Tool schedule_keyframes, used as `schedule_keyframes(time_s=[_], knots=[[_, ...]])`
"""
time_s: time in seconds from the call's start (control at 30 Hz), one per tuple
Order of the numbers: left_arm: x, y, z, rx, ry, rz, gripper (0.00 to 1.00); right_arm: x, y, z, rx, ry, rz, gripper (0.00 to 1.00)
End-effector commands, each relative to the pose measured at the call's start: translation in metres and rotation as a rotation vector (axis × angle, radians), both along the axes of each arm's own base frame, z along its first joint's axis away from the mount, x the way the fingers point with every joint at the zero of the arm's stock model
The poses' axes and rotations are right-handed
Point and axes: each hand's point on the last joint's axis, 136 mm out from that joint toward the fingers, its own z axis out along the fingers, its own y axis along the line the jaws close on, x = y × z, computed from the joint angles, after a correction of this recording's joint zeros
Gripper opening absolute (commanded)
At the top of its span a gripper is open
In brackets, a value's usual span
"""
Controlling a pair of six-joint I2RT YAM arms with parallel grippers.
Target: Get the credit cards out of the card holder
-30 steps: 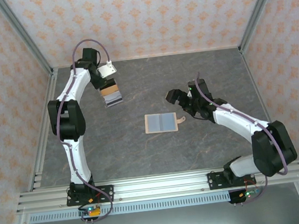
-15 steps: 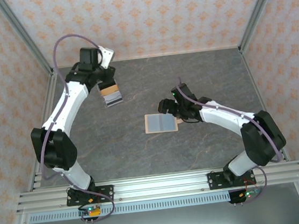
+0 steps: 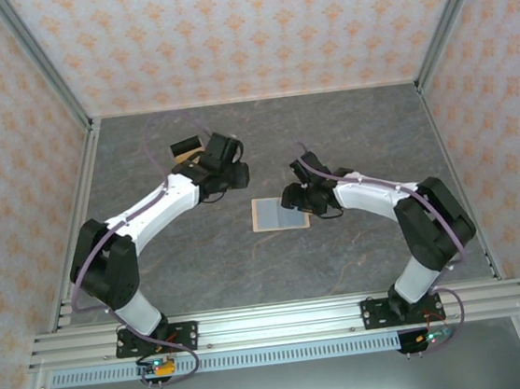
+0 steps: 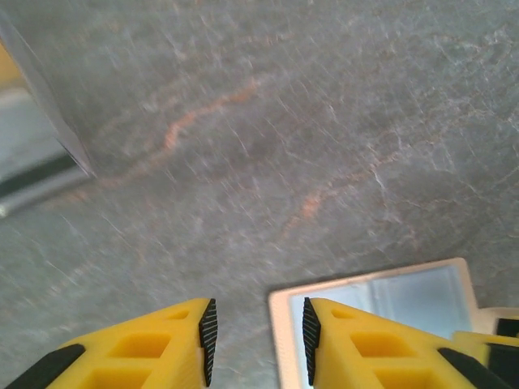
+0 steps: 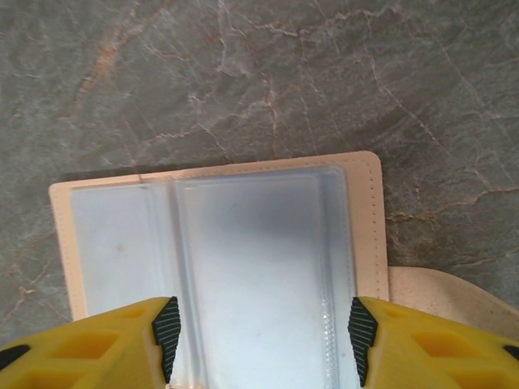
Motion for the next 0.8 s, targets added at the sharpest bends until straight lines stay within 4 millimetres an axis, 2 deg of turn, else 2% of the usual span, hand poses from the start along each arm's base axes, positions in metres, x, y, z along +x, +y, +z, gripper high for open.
schedule_keyframes(time_s=[0.0,0.2,0.33,0.47,0.67,0.7,0.77], knots=[[-0.021,0.005,-0.039,-0.015,0.163,0.153,0.36,0.003,-0.002,-0.004,-0.048,0.010,0.000,0.58],[-0.042,-0.028,-0.068,-0.051,0.267,0.097,0.33,0.004,-0.010,-0.012,-0.095,0.014,-0.016,0.59],[-0.051,-0.040,-0.093,-0.033,0.328,0.090,0.27,0.004,-0.012,-0.014,-0.109,0.014,-0.022,0.59],[-0.054,-0.039,-0.109,-0.018,0.364,0.113,0.23,0.003,-0.012,-0.017,-0.109,0.022,-0.015,0.56],[-0.057,-0.035,-0.115,-0.006,0.378,0.132,0.19,0.002,-0.005,-0.021,-0.086,0.039,0.009,0.43],[-0.060,-0.034,-0.127,0.008,0.404,0.133,0.19,0.002,-0.004,-0.021,-0.084,0.040,0.012,0.41],[-0.062,-0.036,-0.132,0.001,0.421,0.130,0.17,0.002,-0.002,-0.022,-0.078,0.043,0.016,0.38]])
